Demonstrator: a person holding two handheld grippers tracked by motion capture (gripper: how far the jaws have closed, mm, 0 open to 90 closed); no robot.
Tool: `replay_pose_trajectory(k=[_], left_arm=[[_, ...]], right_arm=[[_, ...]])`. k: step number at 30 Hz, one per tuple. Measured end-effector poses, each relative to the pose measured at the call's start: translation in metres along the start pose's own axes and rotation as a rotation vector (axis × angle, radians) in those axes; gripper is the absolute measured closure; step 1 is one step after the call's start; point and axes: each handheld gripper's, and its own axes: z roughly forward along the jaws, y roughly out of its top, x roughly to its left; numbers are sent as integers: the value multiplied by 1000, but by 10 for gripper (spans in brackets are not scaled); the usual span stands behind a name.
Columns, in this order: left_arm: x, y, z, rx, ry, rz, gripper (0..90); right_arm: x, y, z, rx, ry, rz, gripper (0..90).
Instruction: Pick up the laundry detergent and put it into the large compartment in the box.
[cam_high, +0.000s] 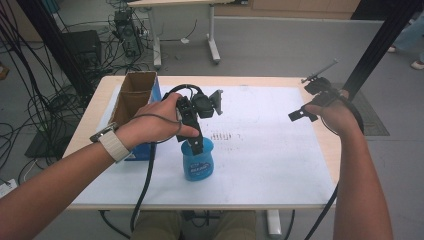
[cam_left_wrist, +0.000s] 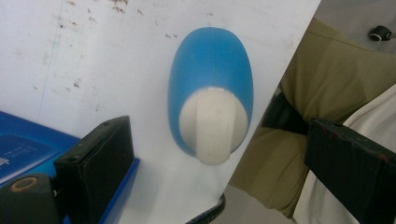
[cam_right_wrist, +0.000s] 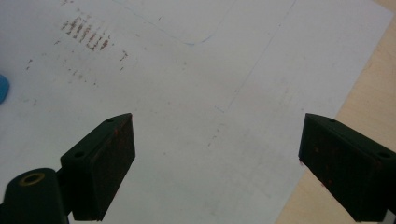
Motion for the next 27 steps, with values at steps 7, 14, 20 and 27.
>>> replay_pose_trajectory(k=[7,14,20,27], left_arm=[[-1,5,6,6,3,20,88],[-1,6,11,10,4,25,89],[-2,8,12,14,6,27,89],[-3,11,14,23,10,32,90]], right_arm=[[0,-2,0,0,1,3,107],[-1,-3,-1,-1,0,8,107],[-1,-3,1,2,3,7,107],[0,0,1,2,5,3,107]])
